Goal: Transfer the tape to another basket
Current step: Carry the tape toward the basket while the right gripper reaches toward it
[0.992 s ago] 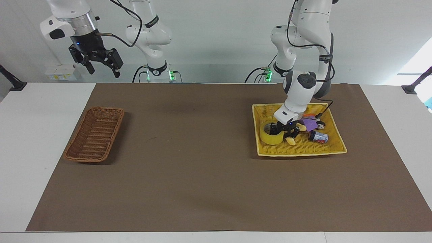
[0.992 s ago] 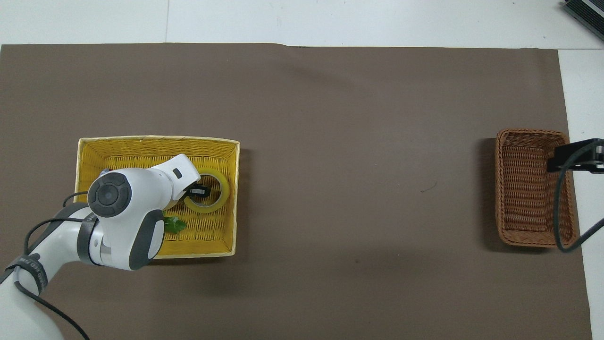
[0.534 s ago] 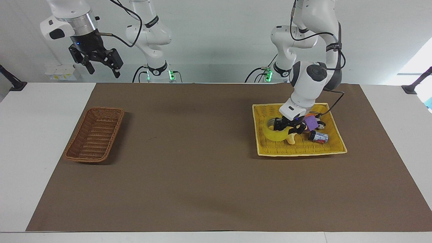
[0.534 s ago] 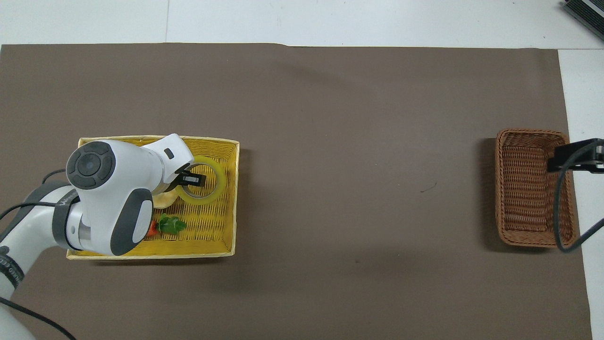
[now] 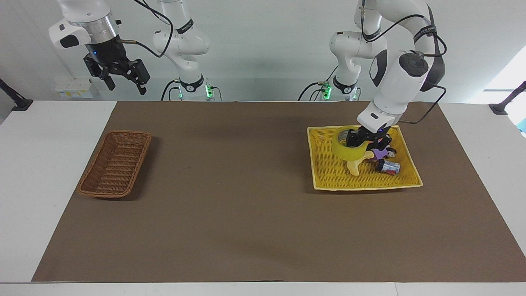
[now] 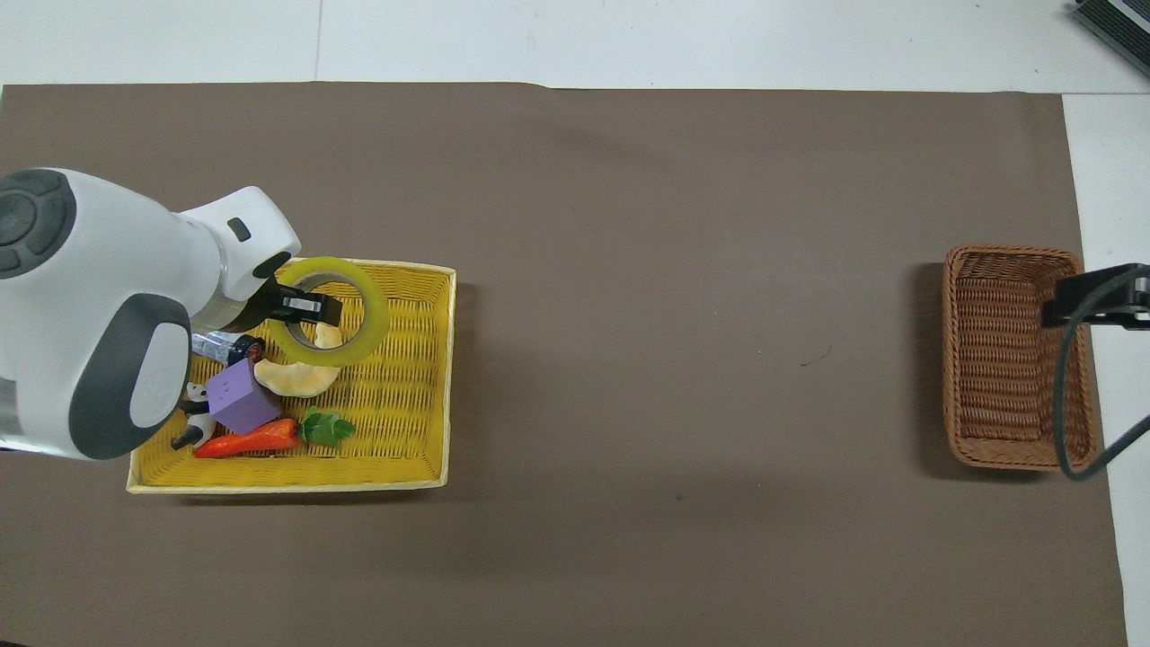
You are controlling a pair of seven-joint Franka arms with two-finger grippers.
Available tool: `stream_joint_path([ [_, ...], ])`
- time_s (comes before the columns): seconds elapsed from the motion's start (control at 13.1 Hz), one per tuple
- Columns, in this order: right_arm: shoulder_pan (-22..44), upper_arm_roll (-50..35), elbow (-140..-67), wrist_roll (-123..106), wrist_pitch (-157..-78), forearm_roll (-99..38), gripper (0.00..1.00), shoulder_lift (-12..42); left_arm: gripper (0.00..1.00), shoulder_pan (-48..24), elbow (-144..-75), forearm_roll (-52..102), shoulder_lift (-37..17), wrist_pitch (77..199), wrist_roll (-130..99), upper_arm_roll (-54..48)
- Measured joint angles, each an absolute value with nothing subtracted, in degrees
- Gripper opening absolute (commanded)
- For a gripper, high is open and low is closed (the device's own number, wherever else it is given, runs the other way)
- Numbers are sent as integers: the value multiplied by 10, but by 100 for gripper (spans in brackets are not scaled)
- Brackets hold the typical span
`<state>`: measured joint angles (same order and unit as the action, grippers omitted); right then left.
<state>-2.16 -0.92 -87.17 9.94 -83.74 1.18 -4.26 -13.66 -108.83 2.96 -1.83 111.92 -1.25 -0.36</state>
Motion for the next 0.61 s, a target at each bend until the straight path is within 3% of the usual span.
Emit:
stream_joint_path([
  [0.31,-22,-9,-872,99,-837,12,100,-43,0,-139,-1033,30,-18,1052,-99,-10],
  [0.61,-22,-9,-872,99,-837,12,100,-43,0,-176,-1030,91,-18,1049,-200,-22],
])
